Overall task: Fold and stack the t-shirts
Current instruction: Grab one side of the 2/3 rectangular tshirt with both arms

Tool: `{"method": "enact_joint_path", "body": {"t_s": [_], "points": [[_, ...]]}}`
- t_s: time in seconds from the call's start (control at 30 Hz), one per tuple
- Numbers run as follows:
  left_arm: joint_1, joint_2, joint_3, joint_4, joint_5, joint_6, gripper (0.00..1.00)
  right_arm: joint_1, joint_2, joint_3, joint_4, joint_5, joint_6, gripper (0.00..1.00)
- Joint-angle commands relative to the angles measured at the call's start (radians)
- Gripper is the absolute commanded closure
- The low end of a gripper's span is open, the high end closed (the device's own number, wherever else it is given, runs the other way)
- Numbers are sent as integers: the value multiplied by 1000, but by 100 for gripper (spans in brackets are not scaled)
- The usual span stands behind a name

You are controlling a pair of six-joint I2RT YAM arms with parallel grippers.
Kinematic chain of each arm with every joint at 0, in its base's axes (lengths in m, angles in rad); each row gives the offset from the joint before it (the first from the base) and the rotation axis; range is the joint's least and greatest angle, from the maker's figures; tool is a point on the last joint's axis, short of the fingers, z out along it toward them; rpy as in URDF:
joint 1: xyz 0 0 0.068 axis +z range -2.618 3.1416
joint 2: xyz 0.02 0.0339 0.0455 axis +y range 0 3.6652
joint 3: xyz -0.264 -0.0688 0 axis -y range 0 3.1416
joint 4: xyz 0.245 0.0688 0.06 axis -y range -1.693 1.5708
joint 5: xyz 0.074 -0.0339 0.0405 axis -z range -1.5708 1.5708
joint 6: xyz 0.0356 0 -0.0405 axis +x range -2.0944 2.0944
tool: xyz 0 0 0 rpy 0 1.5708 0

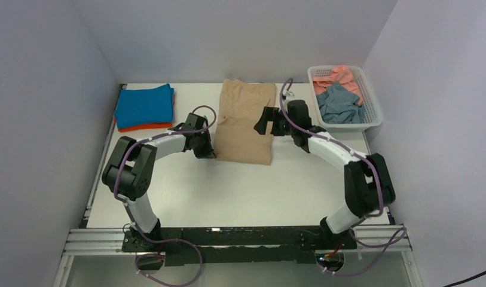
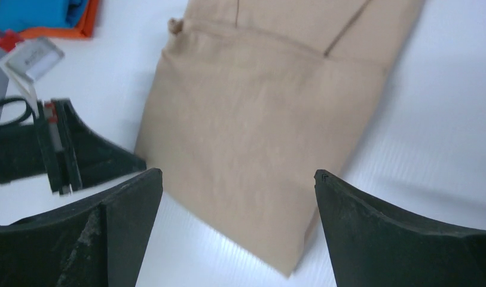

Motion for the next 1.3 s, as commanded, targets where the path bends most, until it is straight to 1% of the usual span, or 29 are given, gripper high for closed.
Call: {"method": "enact_joint_path", "body": {"t_s": [0.0,0.1,0.2,0.3,0.43,0.53,0.6,0.67,0.83,0.9,1.0,1.03,1.17,1.27], "points": [[-16,18,-11,-6,-71,15,100,4,-153,-203,-1,36,101,0],[-20,-20,-37,24,-75,22,100,9,-199,-300,-30,-16,137,0],[-21,-38,-52,39,-76,24,100,20,-187,-338,-28,-36,163,1],[-21,-45,-64,44,-72,17,100,28,-155,-354,1,-32,186,7],[-21,-39,-74,60,-52,9,100,35,-94,-358,27,-24,206,22],[-21,-30,-71,55,-52,6,100,43,-56,-352,15,-4,212,36],[-21,-29,-69,51,-57,3,100,48,-40,-356,11,20,211,39],[-21,-29,-71,53,-58,4,100,48,-20,-354,5,44,210,46],[-21,-26,-70,45,-70,-1,100,59,6,-346,-8,25,209,72],[-21,-35,-76,44,-71,-2,100,71,-11,-352,-27,19,208,80],[-23,-78,-117,49,-64,-10,100,82,-51,-366,-86,10,201,98],[-24,-100,-139,43,-69,-17,100,83,-68,-373,-101,-3,197,100],[-36,-229,-248,-3,-100,-32,100,90,-158,-406,-188,-99,176,100],[-61,-393,-339,-57,-143,-37,100,103,-255,-413,-300,-183,133,100]]}}
